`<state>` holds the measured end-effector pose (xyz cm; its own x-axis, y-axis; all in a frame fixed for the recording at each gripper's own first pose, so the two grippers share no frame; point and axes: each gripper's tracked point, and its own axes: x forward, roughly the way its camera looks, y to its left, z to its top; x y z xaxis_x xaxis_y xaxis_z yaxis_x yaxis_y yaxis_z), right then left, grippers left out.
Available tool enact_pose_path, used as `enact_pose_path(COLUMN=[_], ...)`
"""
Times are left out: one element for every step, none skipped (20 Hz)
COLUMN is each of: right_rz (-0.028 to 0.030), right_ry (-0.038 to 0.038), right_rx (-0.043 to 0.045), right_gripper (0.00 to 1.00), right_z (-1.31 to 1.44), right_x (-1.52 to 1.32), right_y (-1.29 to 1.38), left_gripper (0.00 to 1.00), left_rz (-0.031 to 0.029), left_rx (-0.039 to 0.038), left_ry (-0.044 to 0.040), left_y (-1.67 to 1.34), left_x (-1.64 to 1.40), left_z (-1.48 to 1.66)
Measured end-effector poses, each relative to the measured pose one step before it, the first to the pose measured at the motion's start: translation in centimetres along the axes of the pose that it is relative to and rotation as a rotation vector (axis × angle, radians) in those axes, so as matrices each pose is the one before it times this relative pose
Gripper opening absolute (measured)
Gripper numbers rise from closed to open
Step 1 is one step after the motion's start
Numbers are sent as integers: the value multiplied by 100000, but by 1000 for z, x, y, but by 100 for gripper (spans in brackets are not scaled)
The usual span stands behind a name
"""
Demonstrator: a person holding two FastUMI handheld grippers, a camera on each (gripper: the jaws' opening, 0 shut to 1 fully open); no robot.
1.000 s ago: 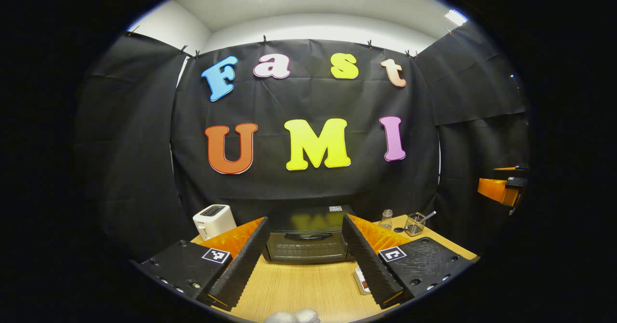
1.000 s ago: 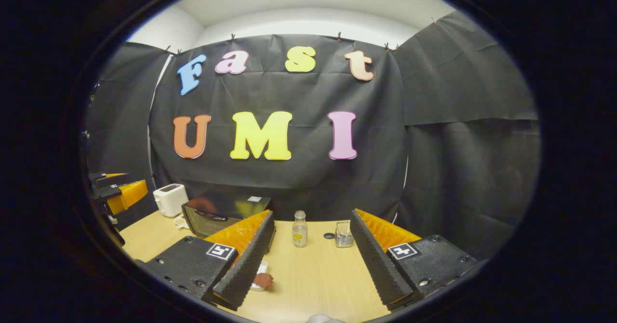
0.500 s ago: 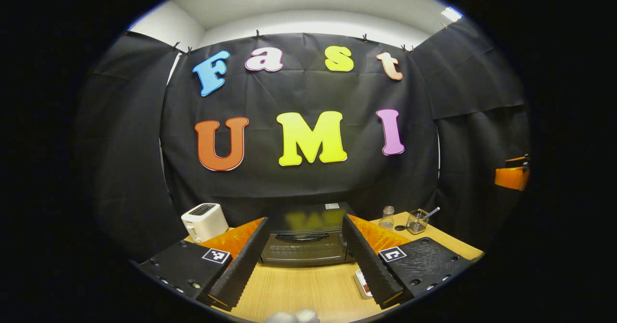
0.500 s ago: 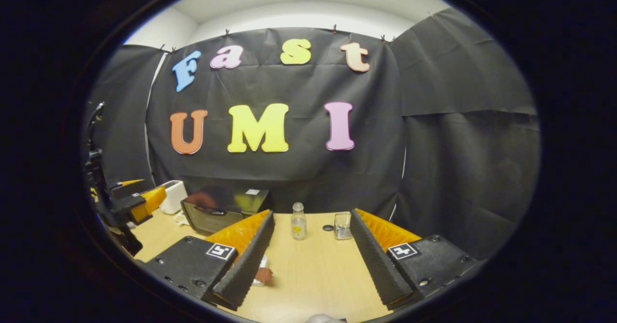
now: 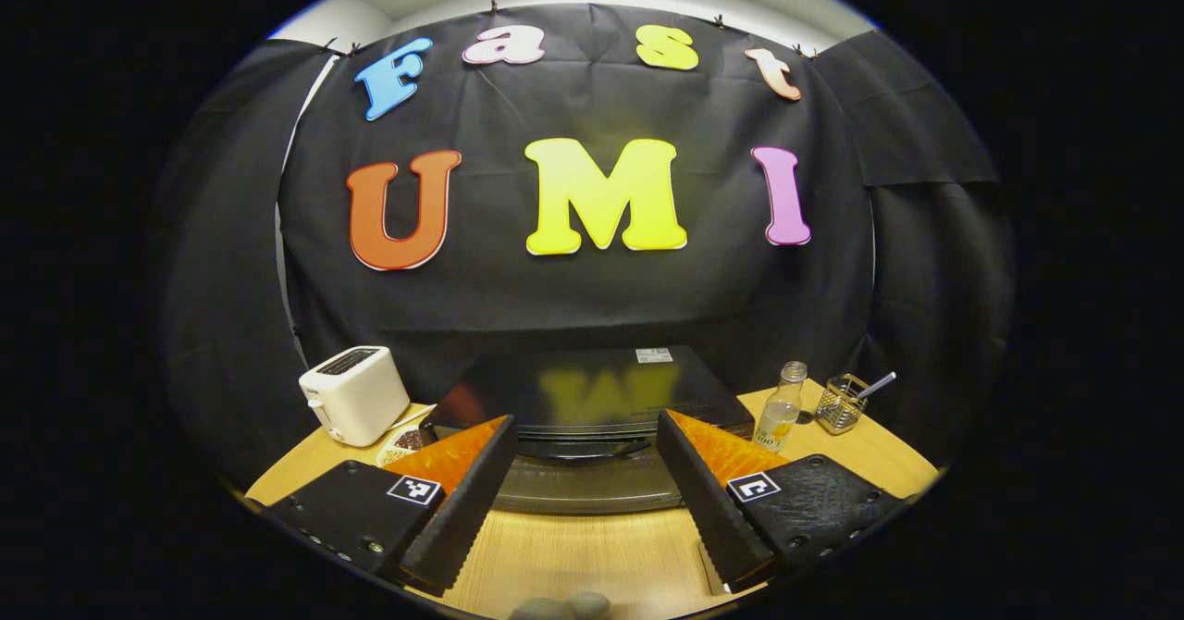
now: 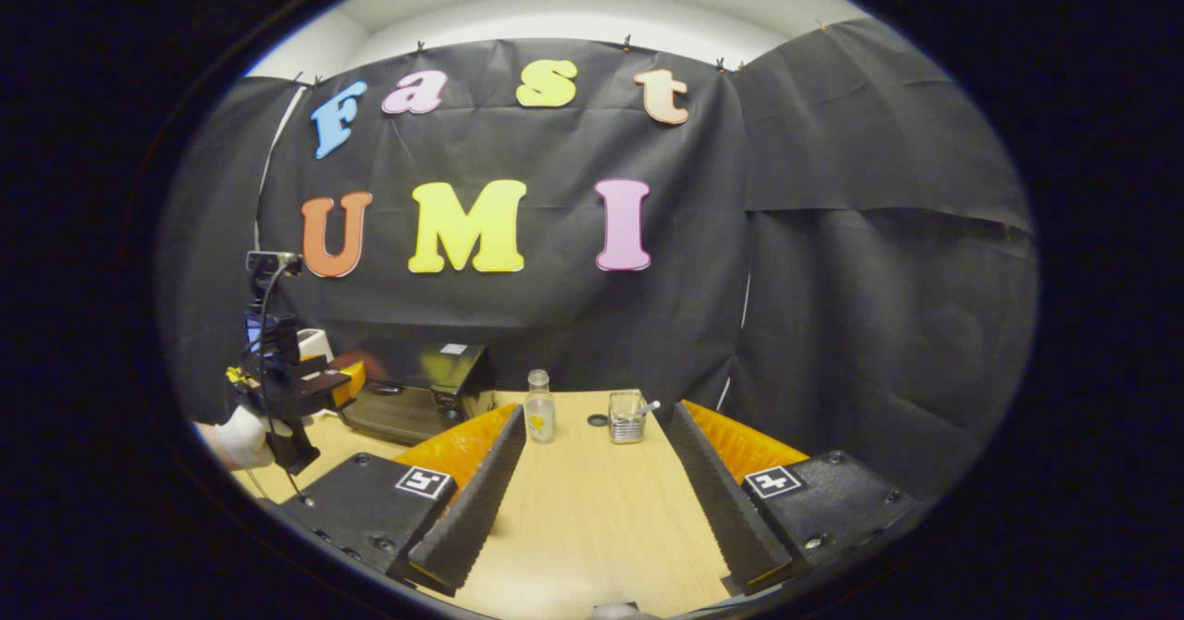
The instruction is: Open the electric oven with the left hand, put the food in, and close the electric oven.
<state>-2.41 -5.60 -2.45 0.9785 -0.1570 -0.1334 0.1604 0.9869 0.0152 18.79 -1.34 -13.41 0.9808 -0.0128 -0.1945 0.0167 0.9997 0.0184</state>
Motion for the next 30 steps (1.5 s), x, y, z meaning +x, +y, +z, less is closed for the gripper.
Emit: enact_pose_path(right_rz=[-1005,-864,-932,-802,-189,-62,83,472,666,758,512,497,463,427,393,311,251,273,200,162,186,256,425,241,349,460,363,574,417,516], right_ry=[672,830,771,810,837,684,736,654,651,13,-194,20,102,110,168,404,623,137,188,81,66,219,297,211,238,207,242,194,320,229], right_rx=[173,-151,-325,-107,62,101,83,384,373,143,-258,-421,-215,17,58,24,24,165,109,100,107,107,106,122,75,68,62,67,47,60], right_gripper=[100,100,96,96,96,100,100,100,100,100,100,100,100,100,100,100,100,100,100,100,100,100,100,100,100,100,100,100,100,100], right_z=[-110,-136,-248,-171,-201,-95,-173,-7,-130,93,-2,71,-51,31,-161,-163,-194,-79,-110,-69,-73,-175,-177,-106,-201,-233,-128,-194,-164,-132], right_x=[73,58,123,157,72,142,219,185,401,282,135,199,173,117,1,107,74,76,109,19,-174,-18,70,-53,-123,-83,-70,-134,-26,-122], right_y=[-240,-216,-98,-93,17,49,31,205,414,449,218,241,262,265,148,122,112,158,119,87,84,87,28,160,159,198,147,168,86,103], left_gripper=[96,96,97,97,97,97,90,96,97,98,96,90,97,97,97,97,97,97,97,97,97,97,97,97,97,97,97,97,97,97], left_rz=[224,741,-16,-153,-3,123,631,328,-131,-177,-76,-164,6,201,58,-290,-296,-428,-306,-229,-191,-184,-194,-285,-330,-414,-495,-429,-413,-8], left_rx=[626,364,141,29,247,481,463,-510,-1323,-201,-750,-172,-231,-131,-513,-53,91,252,-134,-156,-135,30,200,297,39,-3,67,135,41,297], left_ry=[1365,466,618,1215,1054,1431,2099,4108,-3343,1457,-149,-377,359,-566,14,-801,-399,-372,47,116,76,-149,-85,-83,230,424,530,697,746,977], left_y=[48,176,169,-19,93,100,147,101,193,-38,16,-96,102,83,48,90,59,12,-12,-92,147,-11,-46,10,-52,28,15,-99,-2,25], left_x=[1163,957,901,903,752,732,564,230,-70,100,-165,208,-146,-136,-221,-301,-207,-218,-289,-316,-329,-421,-451,-470,-498,-461,-551,-643,-480,-501], left_z=[-467,-194,-325,-356,-488,-423,-716,-1065,625,-200,-7,-99,-152,84,-189,9,-91,-44,-260,-155,-182,-143,-285,-219,-428,-377,-459,-491,-521,-653])
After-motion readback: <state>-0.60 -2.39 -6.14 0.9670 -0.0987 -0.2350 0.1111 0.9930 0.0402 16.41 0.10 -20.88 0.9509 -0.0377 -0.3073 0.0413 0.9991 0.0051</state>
